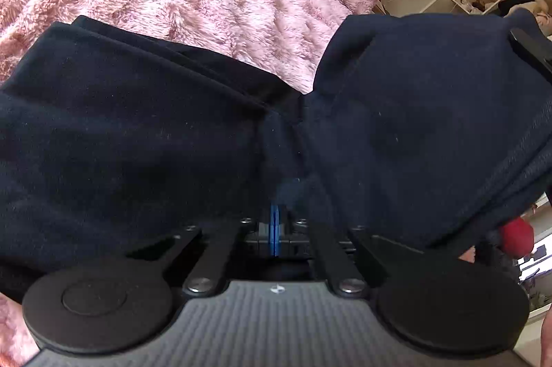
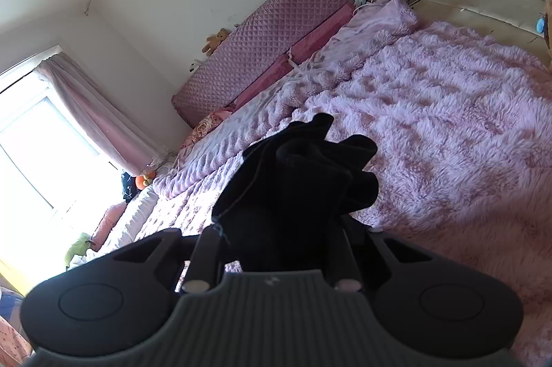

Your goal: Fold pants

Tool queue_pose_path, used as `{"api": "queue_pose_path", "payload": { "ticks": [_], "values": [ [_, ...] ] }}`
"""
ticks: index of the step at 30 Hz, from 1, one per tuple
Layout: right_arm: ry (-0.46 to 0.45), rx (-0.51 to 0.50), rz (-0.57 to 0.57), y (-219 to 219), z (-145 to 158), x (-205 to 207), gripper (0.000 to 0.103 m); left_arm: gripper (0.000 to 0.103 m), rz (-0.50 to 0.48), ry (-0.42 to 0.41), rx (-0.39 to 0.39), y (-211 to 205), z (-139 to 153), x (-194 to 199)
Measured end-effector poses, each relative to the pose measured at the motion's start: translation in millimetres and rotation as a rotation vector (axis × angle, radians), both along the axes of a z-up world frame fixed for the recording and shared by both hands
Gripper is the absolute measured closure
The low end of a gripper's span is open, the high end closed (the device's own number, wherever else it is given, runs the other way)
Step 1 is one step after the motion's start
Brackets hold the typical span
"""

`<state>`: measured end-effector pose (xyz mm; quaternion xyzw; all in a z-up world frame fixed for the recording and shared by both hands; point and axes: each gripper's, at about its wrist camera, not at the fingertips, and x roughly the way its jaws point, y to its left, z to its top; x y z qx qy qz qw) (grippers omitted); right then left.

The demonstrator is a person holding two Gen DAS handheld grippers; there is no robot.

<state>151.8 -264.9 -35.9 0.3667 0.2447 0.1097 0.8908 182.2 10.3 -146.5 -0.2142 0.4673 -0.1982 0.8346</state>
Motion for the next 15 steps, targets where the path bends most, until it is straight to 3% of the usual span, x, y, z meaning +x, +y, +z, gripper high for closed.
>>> {"api": "queue_pose_path", "payload": {
  "ticks": [2,6,7,10,13,15],
  "values": [
    [0.006,0.003,0.002,2.4,-1.4,1.0,0.088,0.103,-0.029,-0.011,0.012,-2.2,3.8,-9.1],
    [0.010,0.006,0.016,3.6,-1.8,6.3,0.088,0.103,-0.151,-0.123,0.169,-14.4,17.9,-29.1],
    [0.011,0.008,0.021,3.4,-1.9,4.7,0.088,0.103,-0.147,-0.110,0.140,-7.4,20.8,-27.0],
    [0.004,0.021,0.029,-4.5,-2.9,2.1,0.088,0.100,-0.041,-0.048,-0.077,29.4,29.1,-9.8],
    [0.009,0.036,0.018,-15.8,-4.1,-3.7,0.088,0.099,-0.007,-0.060,-0.115,33.6,33.1,9.3],
    [0.012,0.036,0.006,-20.7,-4.2,-6.1,0.088,0.099,-0.036,0.003,-0.170,26.2,20.8,20.4]
  ]
}}
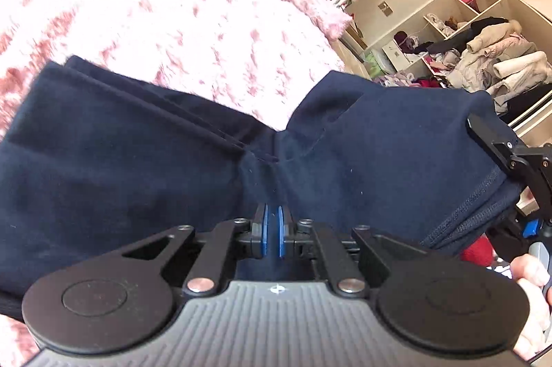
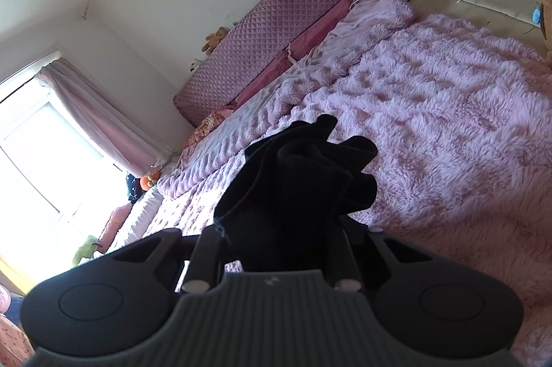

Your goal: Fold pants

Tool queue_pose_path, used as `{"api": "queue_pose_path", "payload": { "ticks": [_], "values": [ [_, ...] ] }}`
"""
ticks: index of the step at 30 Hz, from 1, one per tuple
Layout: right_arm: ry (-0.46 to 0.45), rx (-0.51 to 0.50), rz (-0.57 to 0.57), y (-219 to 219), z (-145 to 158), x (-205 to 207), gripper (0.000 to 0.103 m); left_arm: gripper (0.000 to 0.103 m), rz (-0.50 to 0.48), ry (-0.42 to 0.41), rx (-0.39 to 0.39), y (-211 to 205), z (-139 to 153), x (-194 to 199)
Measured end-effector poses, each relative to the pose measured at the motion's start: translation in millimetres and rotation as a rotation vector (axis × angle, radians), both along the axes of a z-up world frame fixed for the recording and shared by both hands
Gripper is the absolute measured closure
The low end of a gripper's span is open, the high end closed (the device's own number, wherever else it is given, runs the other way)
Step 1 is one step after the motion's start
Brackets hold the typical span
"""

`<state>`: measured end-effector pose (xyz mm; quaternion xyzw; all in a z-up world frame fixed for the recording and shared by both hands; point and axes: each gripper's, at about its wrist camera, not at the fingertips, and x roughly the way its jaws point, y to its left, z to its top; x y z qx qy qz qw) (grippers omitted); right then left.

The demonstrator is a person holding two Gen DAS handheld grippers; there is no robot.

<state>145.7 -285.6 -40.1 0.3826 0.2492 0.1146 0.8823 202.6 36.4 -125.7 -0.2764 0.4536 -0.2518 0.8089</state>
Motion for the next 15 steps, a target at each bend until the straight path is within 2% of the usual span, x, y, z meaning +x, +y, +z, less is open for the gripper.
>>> {"api": "queue_pose_path", "payload": {
  "ticks": [2,3,6,10,12,15],
  "values": [
    [0.003,0.003,-0.015,-3.4,-0.2,-1.3,0.088,0.102,-0.034,0.100,-0.053,-10.0,-19.3,3.8],
    [0.006,0.013,-0.022,-5.1,-0.6,-1.5,0.088,0.103,-0.045,0.120,-0.058,-15.9,-26.4,0.4],
    [0.030,0.019,-0.026,-7.1,-1.5,-0.2,0.088,0.103,-0.043,0.087,-0.003,-26.6,-29.5,-16.6],
    [0.070,0.028,-0.034,-8.8,-6.8,4.0,0.088,0.103,-0.085,0.013,0.101,-37.4,-14.5,-35.7],
    [0.073,0.017,-0.027,-7.4,-4.0,6.1,0.088,0.103,-0.078,0.021,0.115,-34.8,-11.7,-43.2],
    [0.070,-0.025,0.000,2.1,2.2,8.3,0.088,0.103,-0.049,0.077,0.088,-22.8,-13.9,-51.6]
  ]
}}
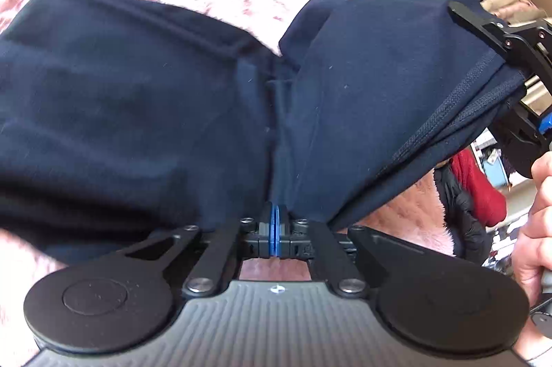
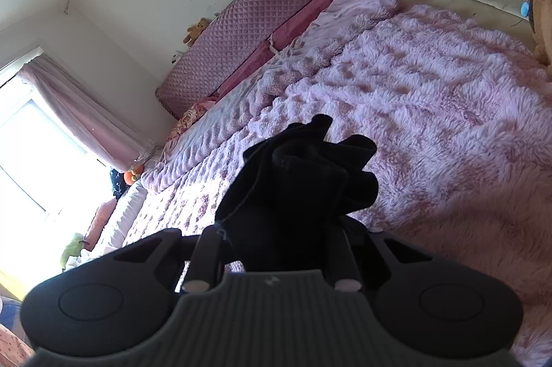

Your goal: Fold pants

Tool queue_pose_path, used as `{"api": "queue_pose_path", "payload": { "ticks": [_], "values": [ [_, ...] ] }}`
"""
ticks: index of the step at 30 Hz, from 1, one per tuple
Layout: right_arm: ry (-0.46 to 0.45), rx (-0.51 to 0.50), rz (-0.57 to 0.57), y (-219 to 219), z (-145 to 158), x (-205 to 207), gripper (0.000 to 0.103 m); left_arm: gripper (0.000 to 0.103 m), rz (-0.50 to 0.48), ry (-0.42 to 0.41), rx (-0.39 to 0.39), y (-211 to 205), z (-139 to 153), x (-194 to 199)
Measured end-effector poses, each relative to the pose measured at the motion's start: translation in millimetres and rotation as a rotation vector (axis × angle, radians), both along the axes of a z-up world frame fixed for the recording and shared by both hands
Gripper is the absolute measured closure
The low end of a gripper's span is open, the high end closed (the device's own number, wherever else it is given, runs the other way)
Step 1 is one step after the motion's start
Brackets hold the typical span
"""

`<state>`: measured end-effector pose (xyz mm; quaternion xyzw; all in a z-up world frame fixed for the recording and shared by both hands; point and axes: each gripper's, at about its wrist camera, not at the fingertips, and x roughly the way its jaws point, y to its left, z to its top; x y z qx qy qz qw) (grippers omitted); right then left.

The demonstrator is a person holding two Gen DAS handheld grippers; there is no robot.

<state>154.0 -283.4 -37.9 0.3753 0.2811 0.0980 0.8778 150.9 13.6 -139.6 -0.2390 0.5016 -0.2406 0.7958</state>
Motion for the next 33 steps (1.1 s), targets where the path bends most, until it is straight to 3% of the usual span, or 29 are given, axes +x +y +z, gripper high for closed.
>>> {"api": "queue_pose_path", "payload": {
  "ticks": [8,13,17,19,23,30,33],
  "values": [
    [-0.046,-0.082,0.117,64.9,14.3,6.8,0.088,0.097,0.037,0.016,0.040,26.0,4.4,-20.0],
    [-0.074,-0.182,0.253,132.0,16.2,12.1,0.088,0.097,0.070,0.070,0.000,40.7,-6.9,-17.4],
    [-0.061,-0.241,0.368,182.1,4.4,19.7,0.088,0.093,0.095,0.069,0.059,51.1,0.8,-23.8],
    [-0.034,-0.258,0.420,201.1,-3.0,25.4,0.088,0.093,0.129,0.109,0.072,69.6,-1.5,-28.5],
    [0.013,-0.282,0.485,223.6,-16.7,34.7,0.088,0.093,0.211,0.101,0.091,113.9,4.9,-53.1],
    [0.110,-0.400,0.522,261.0,-56.7,46.3,0.088,0.093,0.390,0.015,0.116,169.2,43.3,-88.2],
    [0.097,-0.526,0.513,290.6,-72.4,38.1,0.085,0.093,0.470,-0.074,0.206,186.8,70.5,-97.9]
  ]
}}
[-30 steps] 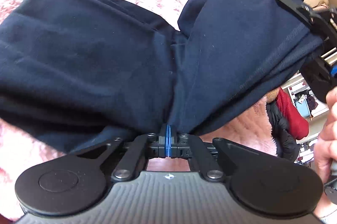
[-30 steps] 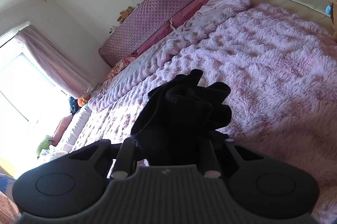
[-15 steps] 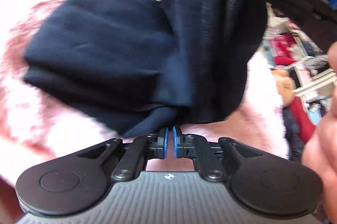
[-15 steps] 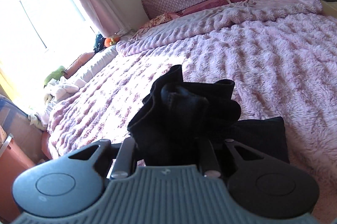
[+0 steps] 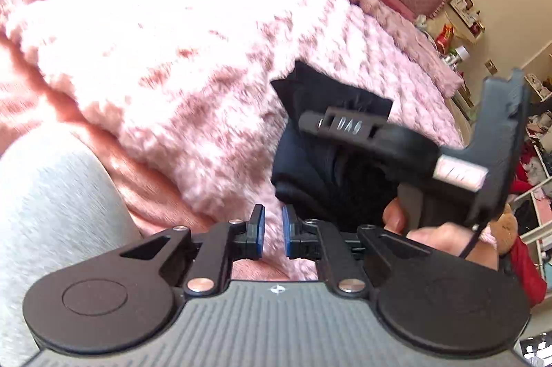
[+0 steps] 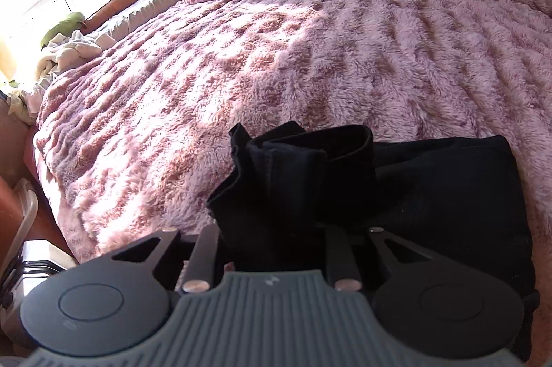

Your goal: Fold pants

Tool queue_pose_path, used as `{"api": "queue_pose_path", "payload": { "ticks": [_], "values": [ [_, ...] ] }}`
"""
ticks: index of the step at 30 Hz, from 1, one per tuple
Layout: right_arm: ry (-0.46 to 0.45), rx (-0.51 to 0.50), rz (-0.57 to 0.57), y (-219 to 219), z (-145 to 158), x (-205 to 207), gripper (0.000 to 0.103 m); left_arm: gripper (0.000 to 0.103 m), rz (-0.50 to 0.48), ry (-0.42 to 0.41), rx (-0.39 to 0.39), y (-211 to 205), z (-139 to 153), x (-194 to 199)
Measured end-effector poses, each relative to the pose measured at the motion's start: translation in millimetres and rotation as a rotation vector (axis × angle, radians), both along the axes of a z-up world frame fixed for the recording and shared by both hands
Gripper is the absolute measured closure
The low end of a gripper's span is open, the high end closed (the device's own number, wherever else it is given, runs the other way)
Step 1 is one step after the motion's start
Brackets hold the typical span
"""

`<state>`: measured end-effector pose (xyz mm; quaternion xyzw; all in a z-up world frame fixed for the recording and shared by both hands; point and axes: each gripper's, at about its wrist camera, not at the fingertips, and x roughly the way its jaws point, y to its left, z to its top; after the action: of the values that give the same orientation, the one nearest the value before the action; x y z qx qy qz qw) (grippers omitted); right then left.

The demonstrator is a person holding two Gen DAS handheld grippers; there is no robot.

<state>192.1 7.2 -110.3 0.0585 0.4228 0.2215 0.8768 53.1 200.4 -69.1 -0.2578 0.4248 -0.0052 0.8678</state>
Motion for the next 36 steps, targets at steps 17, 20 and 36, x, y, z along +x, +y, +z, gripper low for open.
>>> {"api": "queue_pose_path", "payload": {
  "ticks": [17,20,36],
  "values": [
    [-0.005,0.154,-0.154,-146.8,38.7,13.7,0.041,0.085,-0.073,0.025,0.023,9.5,-6.3,93.8],
    [0.069,0.073,-0.223,-173.3,16.2,26.4,0.034,0.084,0.016,0.116,-0.010,12.3,-39.7,102.7],
    [0.219,0.471,-0.233,-185.5,-39.6,48.7,0.076,0.057,-0.395,0.030,-0.566,-0.2,-87.3,161.0]
  ]
}}
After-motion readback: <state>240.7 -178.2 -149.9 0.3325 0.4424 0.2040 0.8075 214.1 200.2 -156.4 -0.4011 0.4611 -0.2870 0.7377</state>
